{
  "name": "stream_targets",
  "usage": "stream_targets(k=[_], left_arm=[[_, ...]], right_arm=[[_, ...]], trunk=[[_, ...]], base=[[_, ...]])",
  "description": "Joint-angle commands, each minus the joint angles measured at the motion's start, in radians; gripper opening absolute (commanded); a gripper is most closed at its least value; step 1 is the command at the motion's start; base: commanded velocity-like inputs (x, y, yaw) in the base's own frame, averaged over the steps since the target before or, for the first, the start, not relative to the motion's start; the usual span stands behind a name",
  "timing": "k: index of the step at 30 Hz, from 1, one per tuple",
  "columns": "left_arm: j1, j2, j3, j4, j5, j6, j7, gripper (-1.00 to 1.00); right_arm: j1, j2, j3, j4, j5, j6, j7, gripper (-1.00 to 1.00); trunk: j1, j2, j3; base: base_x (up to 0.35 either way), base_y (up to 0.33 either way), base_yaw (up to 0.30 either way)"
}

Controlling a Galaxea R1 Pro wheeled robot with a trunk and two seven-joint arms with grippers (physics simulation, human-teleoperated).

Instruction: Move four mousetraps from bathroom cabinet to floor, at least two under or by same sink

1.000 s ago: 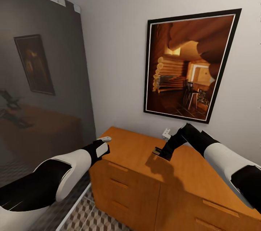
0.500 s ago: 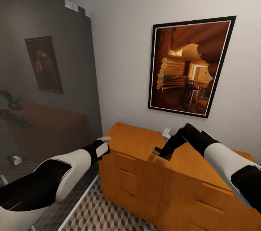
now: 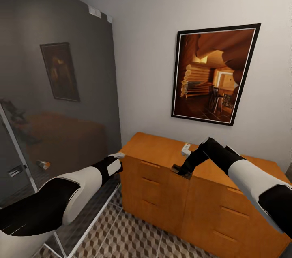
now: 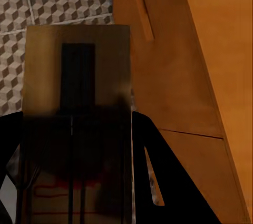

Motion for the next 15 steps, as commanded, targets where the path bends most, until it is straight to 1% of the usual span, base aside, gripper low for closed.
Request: stream_targets(k=[1,5,15], left_arm=[[-0.001,-0.001,-0.008,0.001,0.003,0.005,0.002,-1.0],[-0.001,-0.001,-0.01,0.001,0.003,0.005,0.002,-1.0],[-0.001,-0.001,-0.011,0.0,0.002,-0.001,0.002,-1.0]], right_arm=[[0.0,0.0,0.001,-0.003,0.002,0.008,0.003,-1.0],[-0.001,0.0,0.001,-0.003,0.002,0.009,0.003,-1.0],[0.0,0.003,0.001,-0.001,-0.001,0.01,0.003,-1.0]], trunk=[[0.0,-0.001,-0.001],[0.0,-0.001,-0.001],[0.0,-0.001,-0.001]], base=[[-0.171,0.123,0.0],[-0.068,0.049,0.0],[-0.007,0.005,0.0]])
